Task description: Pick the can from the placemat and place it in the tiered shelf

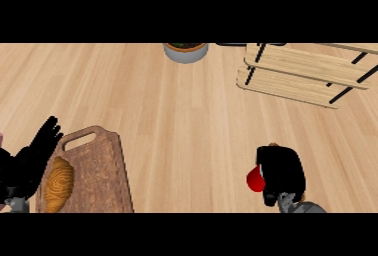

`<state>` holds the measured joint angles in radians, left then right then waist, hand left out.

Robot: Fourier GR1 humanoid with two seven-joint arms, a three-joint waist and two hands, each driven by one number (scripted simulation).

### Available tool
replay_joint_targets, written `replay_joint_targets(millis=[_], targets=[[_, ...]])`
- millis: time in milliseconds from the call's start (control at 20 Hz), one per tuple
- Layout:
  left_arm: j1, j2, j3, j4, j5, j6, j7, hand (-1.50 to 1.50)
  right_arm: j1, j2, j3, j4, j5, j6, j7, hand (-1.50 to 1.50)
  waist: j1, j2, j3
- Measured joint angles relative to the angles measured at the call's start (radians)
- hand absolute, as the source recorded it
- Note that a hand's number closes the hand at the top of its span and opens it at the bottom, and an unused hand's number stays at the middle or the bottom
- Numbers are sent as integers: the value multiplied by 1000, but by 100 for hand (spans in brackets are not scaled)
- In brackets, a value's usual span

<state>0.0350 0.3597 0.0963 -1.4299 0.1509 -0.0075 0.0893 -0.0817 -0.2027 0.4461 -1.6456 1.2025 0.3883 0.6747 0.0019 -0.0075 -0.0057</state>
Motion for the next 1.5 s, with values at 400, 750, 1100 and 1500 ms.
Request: replay_joint_targets(millis=[400,750,1100,1500], targets=[[-13,-24,23,20,-30,-20,-13,0,21,-17,20,-85,78,-26,-34,150,-2,4,4],[-14,-25,45,42,-34,-47,-33,0,-42,-8,-42,-143,41,-46,-106,150,0,7,5],[-27,-27,52,39,-40,-50,-14,0,-168,-1,-229,-178,-156,-10,-222,150,-1,7,6],[-14,-39,56,18,-44,-45,4,0,-242,69,-452,-413,-414,150,-107,150,-10,3,6]])
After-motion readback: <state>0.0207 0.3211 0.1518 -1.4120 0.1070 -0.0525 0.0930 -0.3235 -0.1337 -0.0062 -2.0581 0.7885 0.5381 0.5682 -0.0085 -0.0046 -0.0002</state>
